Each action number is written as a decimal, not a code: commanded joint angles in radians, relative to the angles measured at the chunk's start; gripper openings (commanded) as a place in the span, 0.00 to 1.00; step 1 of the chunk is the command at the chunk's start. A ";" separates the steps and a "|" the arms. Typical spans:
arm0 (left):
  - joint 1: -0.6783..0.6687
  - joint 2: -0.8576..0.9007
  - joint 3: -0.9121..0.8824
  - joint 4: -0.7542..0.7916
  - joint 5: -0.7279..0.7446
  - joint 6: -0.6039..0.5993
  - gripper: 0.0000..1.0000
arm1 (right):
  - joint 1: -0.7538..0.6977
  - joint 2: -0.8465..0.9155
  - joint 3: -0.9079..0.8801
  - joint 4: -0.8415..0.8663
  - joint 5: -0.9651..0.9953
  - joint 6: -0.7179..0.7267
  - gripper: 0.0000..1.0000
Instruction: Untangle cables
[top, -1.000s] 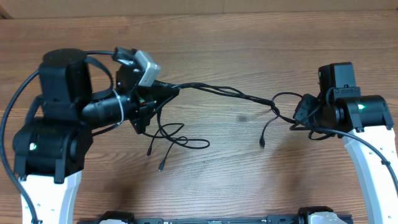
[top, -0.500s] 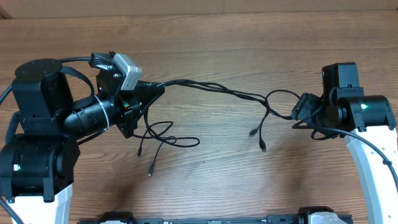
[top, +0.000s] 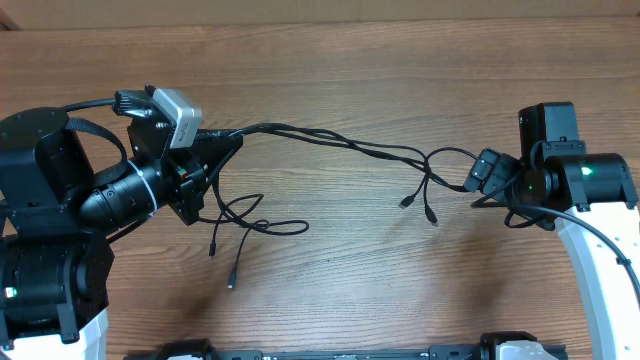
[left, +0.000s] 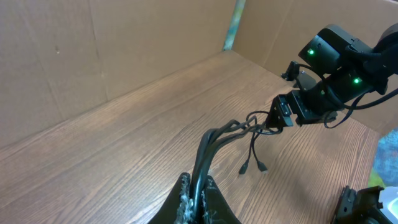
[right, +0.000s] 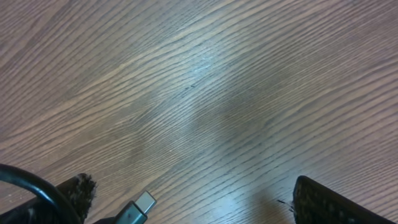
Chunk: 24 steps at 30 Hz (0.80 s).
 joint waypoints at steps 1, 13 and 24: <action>0.015 -0.018 0.019 0.014 -0.003 -0.017 0.04 | -0.015 -0.002 0.001 -0.006 0.058 -0.007 1.00; 0.061 -0.018 0.019 0.019 -0.033 -0.069 0.04 | -0.015 0.002 -0.027 -0.006 0.042 -0.024 1.00; 0.060 -0.018 0.019 0.018 -0.283 -0.266 0.04 | -0.015 0.002 -0.031 -0.002 0.019 -0.024 1.00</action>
